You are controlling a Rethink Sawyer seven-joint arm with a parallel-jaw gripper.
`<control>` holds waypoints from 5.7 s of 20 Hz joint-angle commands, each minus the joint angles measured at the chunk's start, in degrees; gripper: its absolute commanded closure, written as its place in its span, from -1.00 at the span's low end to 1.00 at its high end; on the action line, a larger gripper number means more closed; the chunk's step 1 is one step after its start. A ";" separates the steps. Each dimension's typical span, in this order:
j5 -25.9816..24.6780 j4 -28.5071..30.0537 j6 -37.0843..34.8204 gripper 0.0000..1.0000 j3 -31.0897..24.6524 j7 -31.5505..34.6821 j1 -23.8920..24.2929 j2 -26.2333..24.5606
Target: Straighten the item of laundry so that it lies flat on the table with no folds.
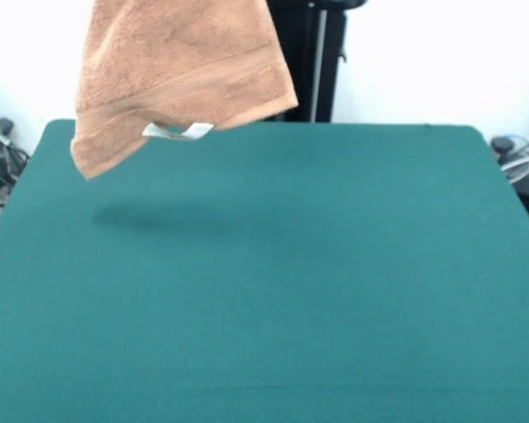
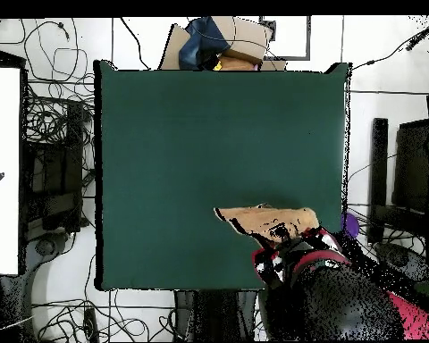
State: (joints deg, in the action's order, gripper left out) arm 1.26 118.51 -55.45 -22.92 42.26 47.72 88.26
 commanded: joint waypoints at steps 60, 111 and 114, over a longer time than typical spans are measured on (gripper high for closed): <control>-11.34 -29.84 -6.65 1.00 7.39 13.65 -18.09 -29.23; -10.28 -20.08 33.37 1.00 17.04 17.66 -24.71 -32.97; -9.95 -19.24 34.65 1.00 17.48 17.70 -24.88 -32.80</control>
State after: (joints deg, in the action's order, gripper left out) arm -8.02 91.03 -23.94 -9.22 42.28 24.51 56.09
